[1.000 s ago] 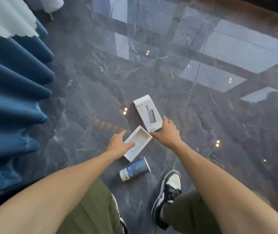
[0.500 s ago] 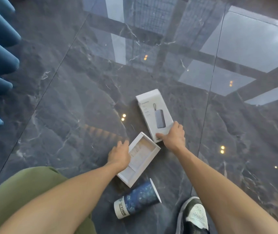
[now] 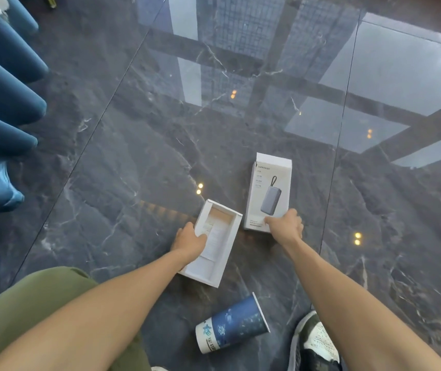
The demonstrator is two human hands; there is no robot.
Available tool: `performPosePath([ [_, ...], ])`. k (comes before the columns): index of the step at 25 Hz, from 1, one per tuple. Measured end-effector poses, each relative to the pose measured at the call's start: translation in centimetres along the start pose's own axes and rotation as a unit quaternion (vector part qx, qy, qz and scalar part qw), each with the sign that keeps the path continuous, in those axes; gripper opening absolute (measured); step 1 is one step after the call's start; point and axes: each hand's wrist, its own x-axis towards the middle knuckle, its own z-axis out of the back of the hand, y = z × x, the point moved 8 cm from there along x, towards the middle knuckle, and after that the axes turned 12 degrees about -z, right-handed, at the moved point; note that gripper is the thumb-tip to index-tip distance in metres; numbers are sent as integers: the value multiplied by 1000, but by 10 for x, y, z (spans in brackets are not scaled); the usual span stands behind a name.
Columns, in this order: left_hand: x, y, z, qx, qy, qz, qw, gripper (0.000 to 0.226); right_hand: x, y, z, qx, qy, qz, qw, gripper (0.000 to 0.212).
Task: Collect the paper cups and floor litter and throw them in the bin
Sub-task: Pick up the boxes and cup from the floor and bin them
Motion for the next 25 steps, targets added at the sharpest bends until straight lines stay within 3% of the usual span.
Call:
performPosePath([
  [5,4,4,-9,-119,-6,-8,993,28,-13,10,-18,33,18,34,999,51],
  [11,12,-5,15,-206,-108,-19,972,30,-24,6,-13,222,121,33,967,45],
  [16,17,-19,19,-235,-129,-30,963,40,-42,-3,2,402,224,-18,888,37],
  [19,15,-36,15,-290,-127,-40,948,47,-60,-13,-1,348,274,8,897,35],
  [25,4,-58,-6,-367,-24,-33,929,66,-86,-39,-19,222,336,72,913,28],
])
